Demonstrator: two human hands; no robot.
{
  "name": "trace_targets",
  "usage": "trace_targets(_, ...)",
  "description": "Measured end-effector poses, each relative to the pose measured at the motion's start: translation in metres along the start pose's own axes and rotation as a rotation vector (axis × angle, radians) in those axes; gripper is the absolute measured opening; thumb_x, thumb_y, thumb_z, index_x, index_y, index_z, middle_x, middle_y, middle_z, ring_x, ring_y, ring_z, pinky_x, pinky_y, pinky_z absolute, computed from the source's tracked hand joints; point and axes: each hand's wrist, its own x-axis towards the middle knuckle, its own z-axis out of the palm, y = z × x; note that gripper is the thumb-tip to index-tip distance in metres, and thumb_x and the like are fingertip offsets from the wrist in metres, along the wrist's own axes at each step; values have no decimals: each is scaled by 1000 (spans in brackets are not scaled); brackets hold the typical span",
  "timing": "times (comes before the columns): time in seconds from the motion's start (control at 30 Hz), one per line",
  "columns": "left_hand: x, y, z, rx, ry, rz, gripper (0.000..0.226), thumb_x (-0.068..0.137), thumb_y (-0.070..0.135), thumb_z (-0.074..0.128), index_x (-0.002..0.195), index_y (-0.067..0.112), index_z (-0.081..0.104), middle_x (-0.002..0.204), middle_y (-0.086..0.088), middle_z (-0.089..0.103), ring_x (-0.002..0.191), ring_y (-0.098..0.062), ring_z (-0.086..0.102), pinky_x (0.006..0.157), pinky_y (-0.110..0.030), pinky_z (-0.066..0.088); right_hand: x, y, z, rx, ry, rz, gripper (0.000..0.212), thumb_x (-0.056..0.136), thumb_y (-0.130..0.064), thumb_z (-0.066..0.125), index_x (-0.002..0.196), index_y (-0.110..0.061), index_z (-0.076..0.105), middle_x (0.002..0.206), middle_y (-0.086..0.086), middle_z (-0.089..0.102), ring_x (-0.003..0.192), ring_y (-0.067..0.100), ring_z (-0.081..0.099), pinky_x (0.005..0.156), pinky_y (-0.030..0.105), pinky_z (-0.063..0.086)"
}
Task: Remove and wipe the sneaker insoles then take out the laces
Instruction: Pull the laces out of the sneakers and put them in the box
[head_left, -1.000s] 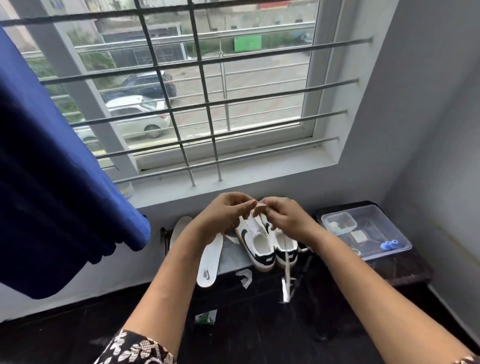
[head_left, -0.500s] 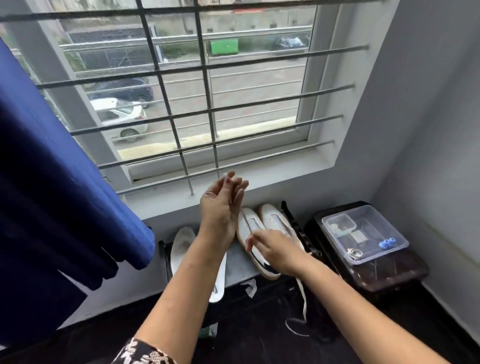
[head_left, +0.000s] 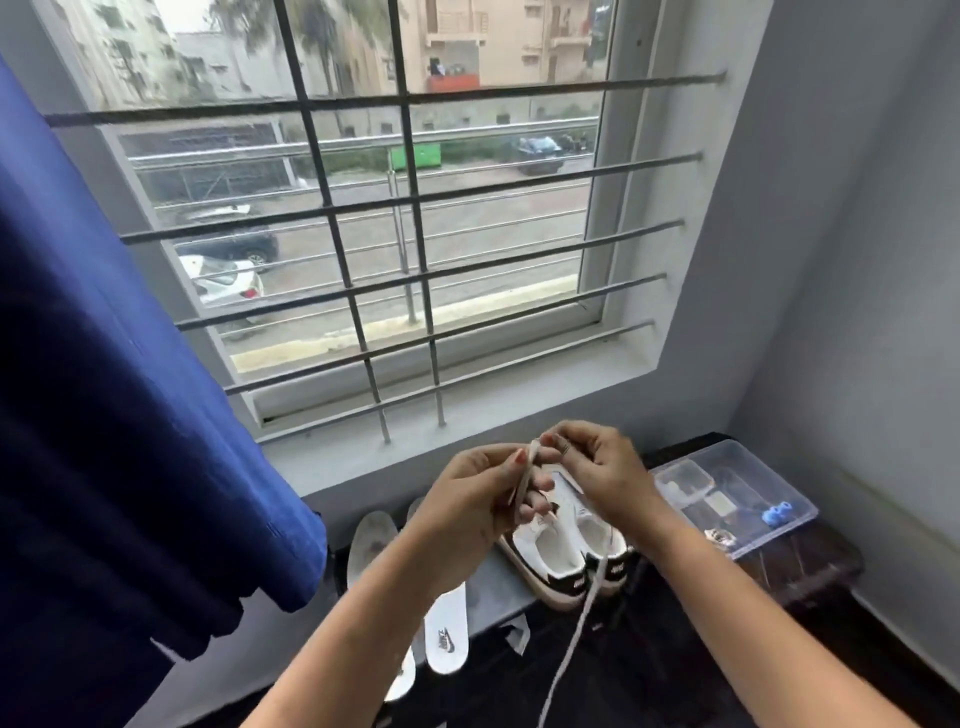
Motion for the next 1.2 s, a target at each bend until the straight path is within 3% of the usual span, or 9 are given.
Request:
trace_targets(0.2,13,1,-5,-130,279,226,18,92,5,47,101,4,63,77,-6,73,73,-16,70,63,-18,56,-18,-15,31,-86,-208,-33,29,95,-21,51,67,-27,56,66,-11,56,63,-1,53,62,20,38)
trace_targets(0.3,18,-4,-24,406,529,346,21,96,5,48,102,19,62,88,2,72,90,-14,70,75,-19,53,-21,-32,18,-330,-404,-115,28,96,-29,47,71,-21,55,65,-9,53,65,7,52,65,30,42)
trace_targets(0.4,13,-3,-31,848,343,261,21,92,7,54,98,21,68,81,17,71,91,-10,67,83,-28,51,-13,-48,-2,-291,-320,-155,26,95,-25,51,69,-26,56,62,-11,57,61,6,52,60,27,42)
trace_targets(0.53,-6,8,0,277,-42,55,30,79,2,50,104,5,67,79,-5,70,80,-13,67,73,-20,53,5,-41,-13,-98,-17,-102,23,92,-23,53,70,-19,59,61,-6,59,59,3,53,59,28,45)
trace_targets(0.63,-9,25,7,-46,-57,81,27,77,1,50,97,-4,67,72,-11,67,67,-16,67,62,-17,55,4,-30,6,61,-5,0,19,86,-31,50,74,-25,64,64,-8,62,62,5,56,64,37,48)
trace_targets(0.73,-3,28,1,-158,103,164,25,88,-5,44,102,-4,65,76,-12,69,70,-18,69,63,-19,57,-13,-29,31,107,-92,21,26,94,-20,50,71,-26,60,58,-16,57,53,-2,49,57,17,37)
trace_targets(0.87,10,11,-26,551,520,386,27,98,1,39,105,14,62,92,-2,71,86,-13,69,76,-23,54,-27,-41,29,-182,-277,-109,33,97,-26,47,64,-25,50,55,-11,51,57,1,47,55,15,32)
trace_targets(0.97,11,2,-40,1109,438,382,17,95,10,49,89,18,63,83,12,69,82,0,65,74,-28,52,-13,-46,9,-187,-217,-164,29,95,-24,52,66,-24,53,53,-6,45,51,4,42,51,17,30)
trace_targets(1.2,10,5,-13,276,31,141,27,80,10,50,101,3,66,91,-11,72,87,-19,68,80,-25,55,12,-15,8,75,76,21,30,93,-20,54,64,-25,61,58,-14,60,60,1,53,64,27,44)
